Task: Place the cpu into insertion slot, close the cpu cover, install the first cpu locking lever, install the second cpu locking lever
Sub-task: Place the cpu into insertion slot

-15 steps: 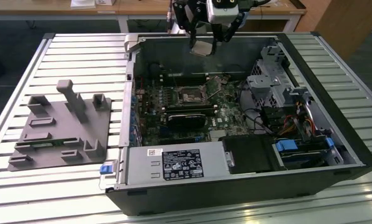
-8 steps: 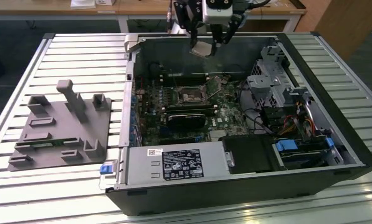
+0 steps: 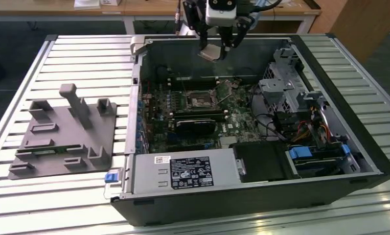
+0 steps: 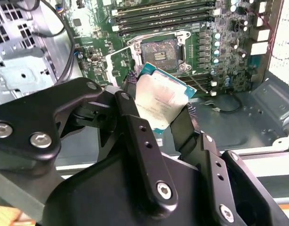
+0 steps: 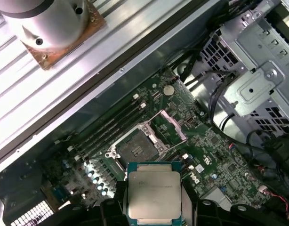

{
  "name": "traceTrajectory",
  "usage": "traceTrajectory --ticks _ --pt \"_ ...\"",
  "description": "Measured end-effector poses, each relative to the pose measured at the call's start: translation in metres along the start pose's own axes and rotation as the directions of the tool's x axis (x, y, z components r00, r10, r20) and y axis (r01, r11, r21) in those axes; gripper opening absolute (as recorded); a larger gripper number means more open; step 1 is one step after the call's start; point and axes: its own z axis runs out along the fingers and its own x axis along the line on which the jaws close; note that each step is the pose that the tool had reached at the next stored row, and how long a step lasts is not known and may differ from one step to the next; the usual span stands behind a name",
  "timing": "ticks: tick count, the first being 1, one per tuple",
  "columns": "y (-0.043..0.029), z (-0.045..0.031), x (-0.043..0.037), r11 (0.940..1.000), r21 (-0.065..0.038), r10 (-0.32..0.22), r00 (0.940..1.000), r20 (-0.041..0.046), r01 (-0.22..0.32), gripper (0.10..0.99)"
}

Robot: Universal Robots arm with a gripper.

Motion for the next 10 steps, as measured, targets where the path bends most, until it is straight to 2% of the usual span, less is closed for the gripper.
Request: traceTrajectory --ticks 5,10 --pt "-0.0005 0.0012 0.0006 0.9974 -0.001 0.072 0.9974 0.0056 -0.072 0.537" --pt "-0.0008 0.004 0.0005 0.9869 -0.004 0.161 0.9868 0.0125 -0.161 0.537"
